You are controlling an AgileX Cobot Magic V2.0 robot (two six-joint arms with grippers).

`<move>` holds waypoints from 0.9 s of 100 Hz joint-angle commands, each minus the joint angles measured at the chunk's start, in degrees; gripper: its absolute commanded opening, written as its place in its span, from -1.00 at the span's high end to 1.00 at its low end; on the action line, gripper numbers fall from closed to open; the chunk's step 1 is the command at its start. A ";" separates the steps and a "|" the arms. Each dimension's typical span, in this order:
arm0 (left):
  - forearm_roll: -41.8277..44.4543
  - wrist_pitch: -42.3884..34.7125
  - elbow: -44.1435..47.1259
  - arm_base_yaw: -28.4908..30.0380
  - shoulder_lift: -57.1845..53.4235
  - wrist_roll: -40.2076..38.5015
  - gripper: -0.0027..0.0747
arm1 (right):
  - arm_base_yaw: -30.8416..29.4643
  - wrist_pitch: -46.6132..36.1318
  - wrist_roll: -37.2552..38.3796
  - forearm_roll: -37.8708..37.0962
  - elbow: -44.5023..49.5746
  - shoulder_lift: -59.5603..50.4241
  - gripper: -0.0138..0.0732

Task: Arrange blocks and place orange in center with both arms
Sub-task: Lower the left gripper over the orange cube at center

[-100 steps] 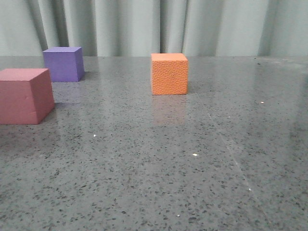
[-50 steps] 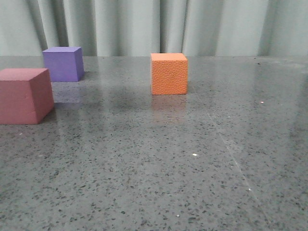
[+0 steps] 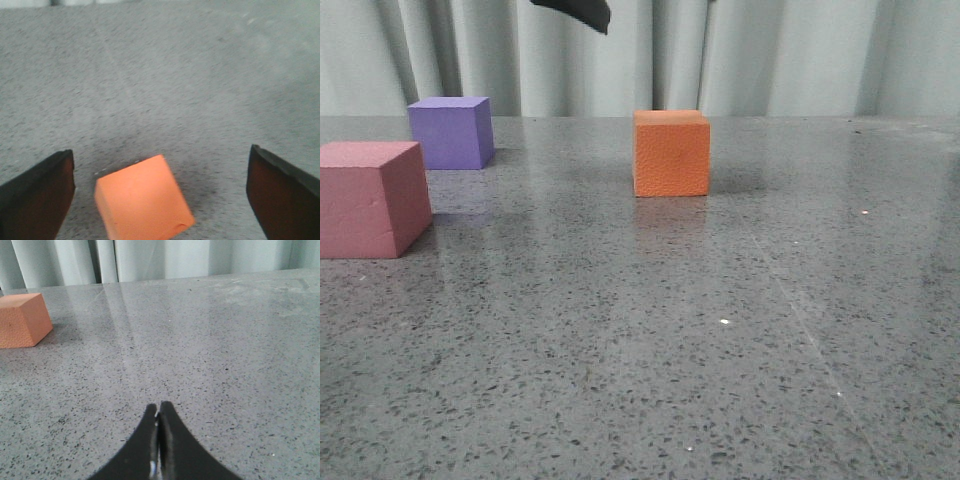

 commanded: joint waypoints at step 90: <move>14.06 1.73 -3.56 -4.07 7.12 -15.63 -0.63 | -0.28 -4.96 -0.52 -0.04 -0.76 -1.36 0.84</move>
